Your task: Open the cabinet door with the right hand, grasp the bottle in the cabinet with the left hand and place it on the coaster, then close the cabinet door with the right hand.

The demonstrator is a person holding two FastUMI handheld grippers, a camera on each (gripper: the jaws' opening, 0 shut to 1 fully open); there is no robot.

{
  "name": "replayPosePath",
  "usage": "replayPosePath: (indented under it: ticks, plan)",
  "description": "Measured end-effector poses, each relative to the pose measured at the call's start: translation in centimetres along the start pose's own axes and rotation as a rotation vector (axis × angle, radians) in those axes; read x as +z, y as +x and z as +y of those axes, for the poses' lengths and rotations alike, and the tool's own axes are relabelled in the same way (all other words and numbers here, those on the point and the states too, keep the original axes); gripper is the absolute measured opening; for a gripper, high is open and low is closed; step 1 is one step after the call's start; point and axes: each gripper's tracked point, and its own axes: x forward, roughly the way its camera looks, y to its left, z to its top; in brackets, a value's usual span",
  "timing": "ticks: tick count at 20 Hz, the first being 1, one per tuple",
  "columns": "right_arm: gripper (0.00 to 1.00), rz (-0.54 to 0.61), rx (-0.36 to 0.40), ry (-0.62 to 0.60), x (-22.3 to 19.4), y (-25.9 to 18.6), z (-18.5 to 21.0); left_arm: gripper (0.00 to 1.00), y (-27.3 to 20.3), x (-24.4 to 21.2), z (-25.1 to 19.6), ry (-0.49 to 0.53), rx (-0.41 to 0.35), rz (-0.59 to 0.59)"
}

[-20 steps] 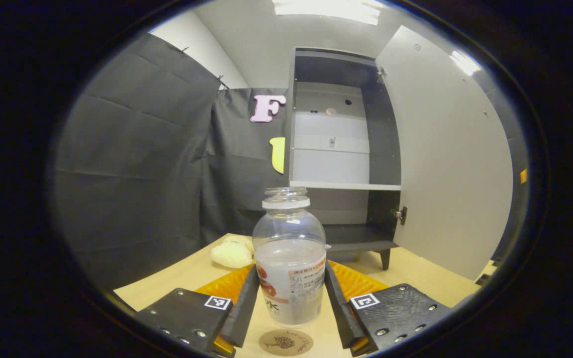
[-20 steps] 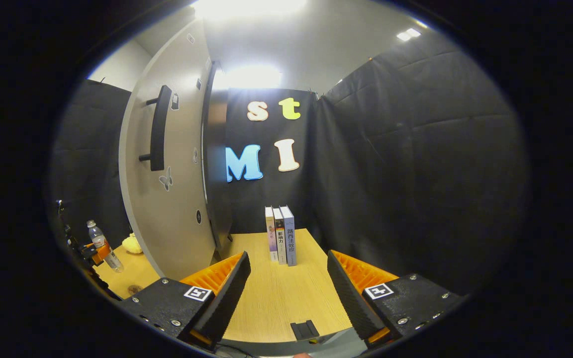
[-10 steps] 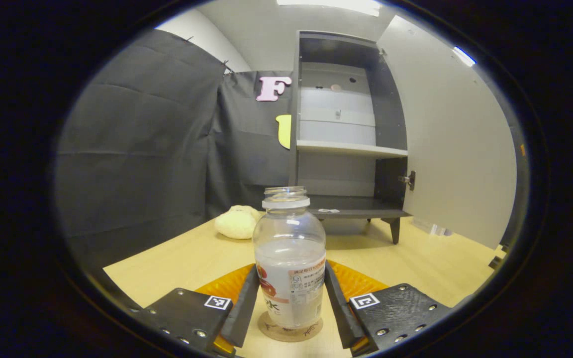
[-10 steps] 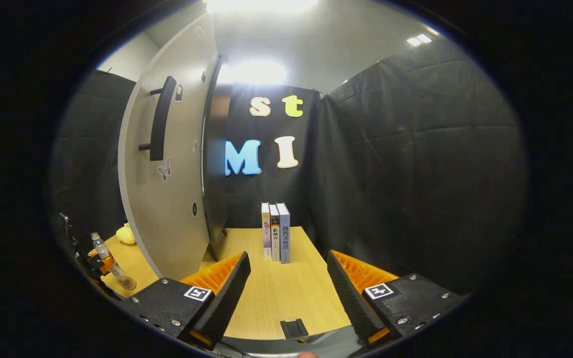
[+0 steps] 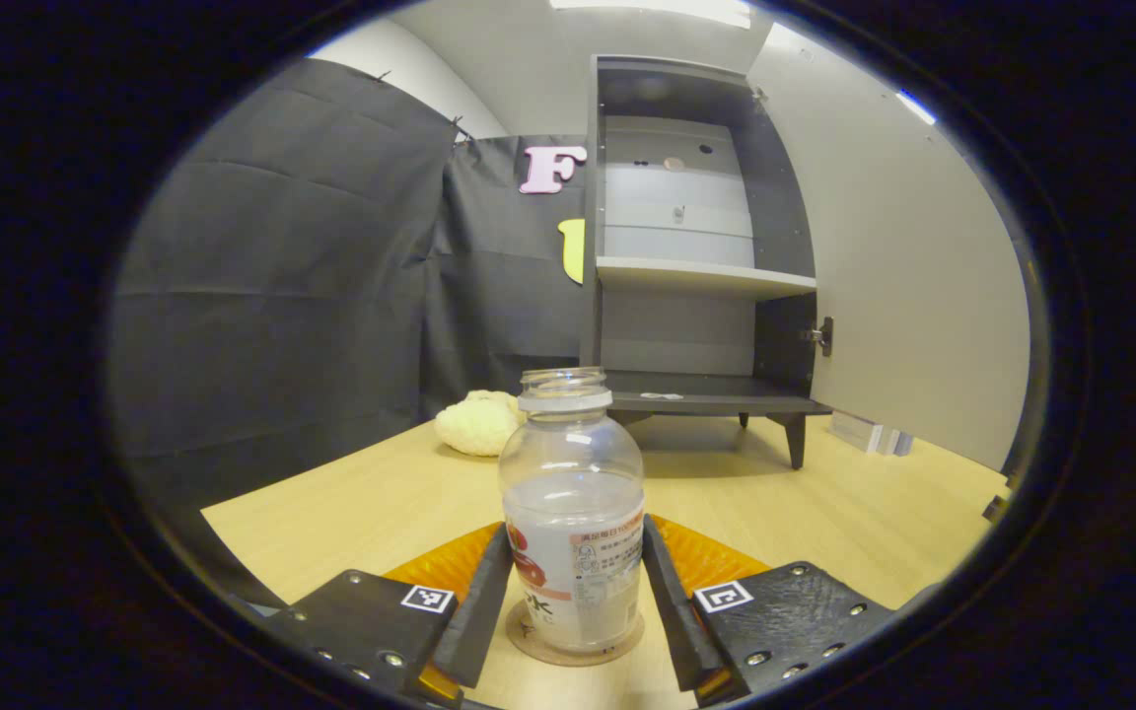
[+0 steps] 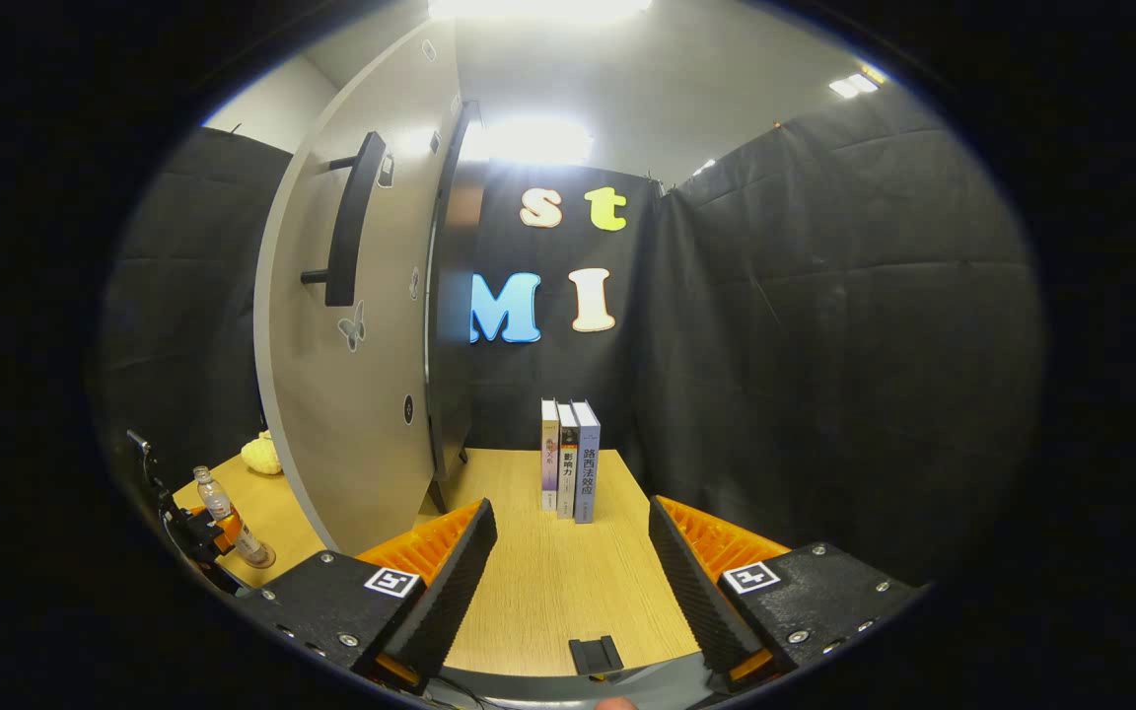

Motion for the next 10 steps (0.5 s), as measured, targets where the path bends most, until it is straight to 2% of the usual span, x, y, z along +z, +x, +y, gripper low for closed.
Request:
replayPosePath:
  ticks: [1,2,3,4,5,6,10]
  plan:
    - [0.96,0.001,0.004,-0.001,0.0,0.1,0.1,0.77,-0.1,0.1,-0.1,0.005,0.007,0.004]
    - [0.96,0.002,0.006,-0.002,0.0,0.2,0.2,0.7,-0.2,0.1,-0.2,0.012,0.01,0.011]
    - [0.96,0.002,0.01,-0.003,0.0,0.2,0.4,0.85,-0.4,0.2,-0.3,0.021,0.016,0.018]
    - [0.96,0.002,0.014,-0.003,0.0,0.3,0.5,0.84,-0.3,0.5,-0.3,0.032,0.021,0.019]
    - [0.96,0.002,0.018,-0.002,0.1,0.3,0.6,0.89,-0.4,0.8,-0.4,0.038,0.021,0.017]
    - [0.96,0.001,0.022,0.001,0.0,0.5,0.7,0.83,-0.6,1.3,-0.7,0.038,0.02,0.015]
    - [0.96,-0.024,0.038,0.033,1.1,0.7,0.9,0.83,-1.6,4.1,-0.9,0.037,0.036,0.004]
